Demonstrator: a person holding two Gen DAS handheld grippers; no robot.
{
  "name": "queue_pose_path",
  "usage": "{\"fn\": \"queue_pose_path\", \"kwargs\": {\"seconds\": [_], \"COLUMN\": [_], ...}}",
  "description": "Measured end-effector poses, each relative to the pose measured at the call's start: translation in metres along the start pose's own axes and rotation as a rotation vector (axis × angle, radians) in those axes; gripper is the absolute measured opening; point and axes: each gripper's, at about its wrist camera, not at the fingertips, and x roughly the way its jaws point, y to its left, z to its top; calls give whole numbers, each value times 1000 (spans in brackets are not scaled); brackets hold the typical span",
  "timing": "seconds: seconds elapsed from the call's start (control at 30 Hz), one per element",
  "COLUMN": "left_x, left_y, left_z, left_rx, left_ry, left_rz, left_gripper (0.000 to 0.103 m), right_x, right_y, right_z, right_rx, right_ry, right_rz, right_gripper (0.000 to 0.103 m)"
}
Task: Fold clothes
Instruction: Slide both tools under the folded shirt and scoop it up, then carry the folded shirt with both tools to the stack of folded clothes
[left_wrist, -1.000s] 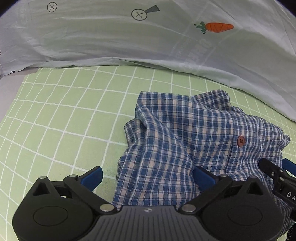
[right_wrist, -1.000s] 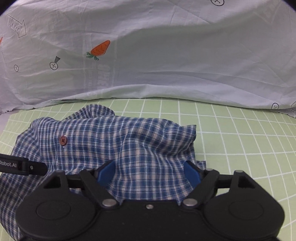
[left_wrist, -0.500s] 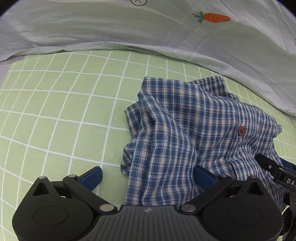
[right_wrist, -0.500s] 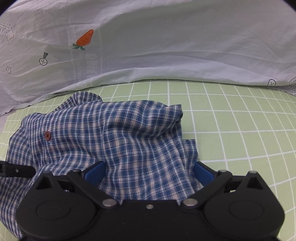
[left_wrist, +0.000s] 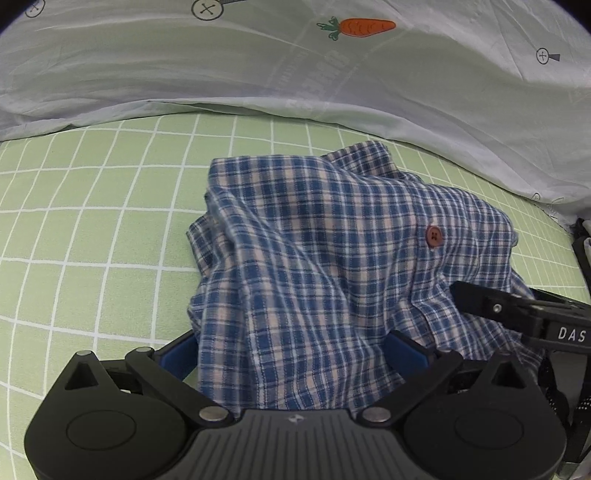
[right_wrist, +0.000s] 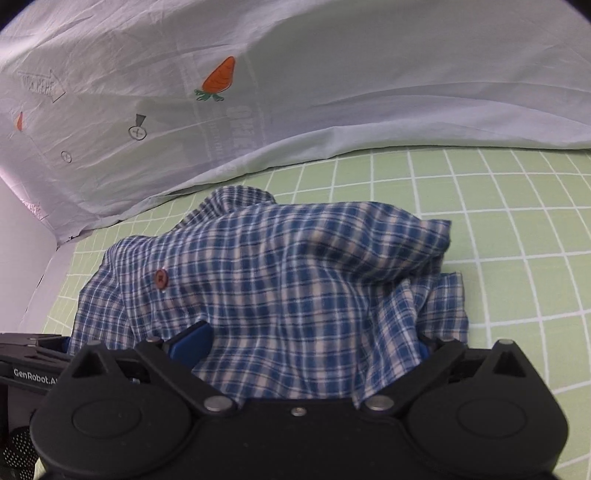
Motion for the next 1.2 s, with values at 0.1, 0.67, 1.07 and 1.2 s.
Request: {"fn": "queue_pose_path", "kwargs": {"seconds": [0.1,0.67,1.07,1.2], "left_x": [-4,-79,-86,-84], "left_y": [-5,-58,-207,-305], "left_z": [-5,-111,-165,-187], "left_rx": [-55,-57,168,206], "left_ry": [-8,89,120,66], "left_rz": [-43,-227,-361,-369], "left_gripper": [87,45,45,45], "right_x": [1,-129,-264,-322], "right_y": [9,4,-57,-133], "right_z": [-4,-109,-191,-199], "right_rx": [41,332,459,430], "right_ry": [22,-6,-156,-220], "right_rz": [80,111,-10,-13], "right_gripper": [78,35,35,35]}}
